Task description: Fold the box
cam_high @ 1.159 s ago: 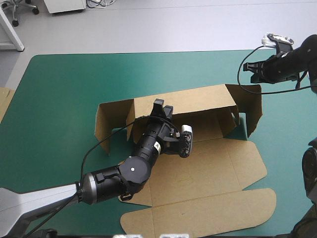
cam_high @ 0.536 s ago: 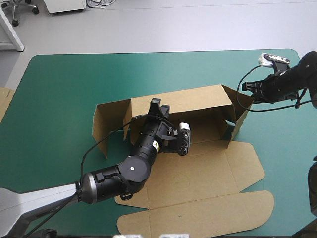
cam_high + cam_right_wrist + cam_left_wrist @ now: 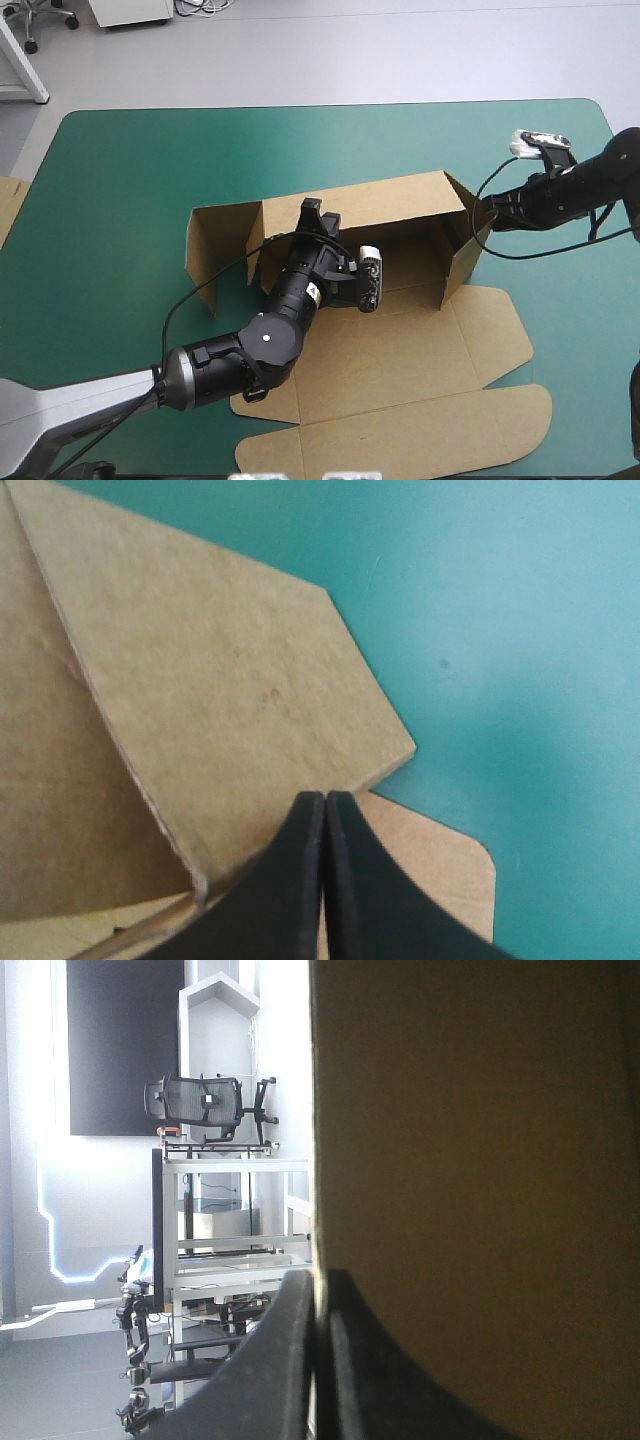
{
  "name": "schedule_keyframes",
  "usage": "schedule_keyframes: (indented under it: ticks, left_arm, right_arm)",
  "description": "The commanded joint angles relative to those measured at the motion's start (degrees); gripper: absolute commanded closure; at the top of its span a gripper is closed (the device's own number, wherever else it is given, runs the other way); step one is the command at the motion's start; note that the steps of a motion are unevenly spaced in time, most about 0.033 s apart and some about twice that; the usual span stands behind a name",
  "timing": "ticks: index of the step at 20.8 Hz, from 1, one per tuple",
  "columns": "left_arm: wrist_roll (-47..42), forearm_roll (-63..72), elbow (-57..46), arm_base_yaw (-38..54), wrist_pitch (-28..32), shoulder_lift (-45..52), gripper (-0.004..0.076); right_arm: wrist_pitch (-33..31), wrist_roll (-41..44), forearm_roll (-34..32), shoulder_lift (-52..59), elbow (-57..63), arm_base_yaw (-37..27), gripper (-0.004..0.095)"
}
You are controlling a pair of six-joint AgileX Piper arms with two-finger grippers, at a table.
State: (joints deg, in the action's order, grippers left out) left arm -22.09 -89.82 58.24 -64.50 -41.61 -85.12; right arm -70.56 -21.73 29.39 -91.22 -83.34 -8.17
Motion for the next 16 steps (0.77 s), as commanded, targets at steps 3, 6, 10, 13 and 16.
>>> schedule_keyframes:
  ticks: [3, 6, 10, 13, 16]
  left_arm:
    - [-0.8, -1.8, 1.3, -0.1, -1.6, 2.3, 0.0734]
    - [-0.8, -1.8, 1.3, -0.1, -1.5, 2.3, 0.0734]
    - [-0.8, -1.8, 1.3, -0.1, -0.8, 2.3, 0.0734]
    - [-0.8, -1.8, 1.3, -0.1, -0.8, 2.3, 0.0734]
    - [-0.8, -1.8, 1.3, -0.1, -0.8, 2.4, 0.0734]
  right_arm:
    - [3.3, -9.5, 2.7, 5.1, 3.9, -0.1, 0.0921]
    - [3.7, -14.5, 3.3, 5.1, 4.8, -0.1, 0.0821]
    - [3.8, -23.7, 7.2, 5.1, 4.8, -0.1, 0.0393]
    - [6.1, -28.6, 7.2, 5.1, 4.8, -0.1, 0.0311]
    - [8.1, -32.3, 7.0, 5.1, 4.8, -0.1, 0.0281]
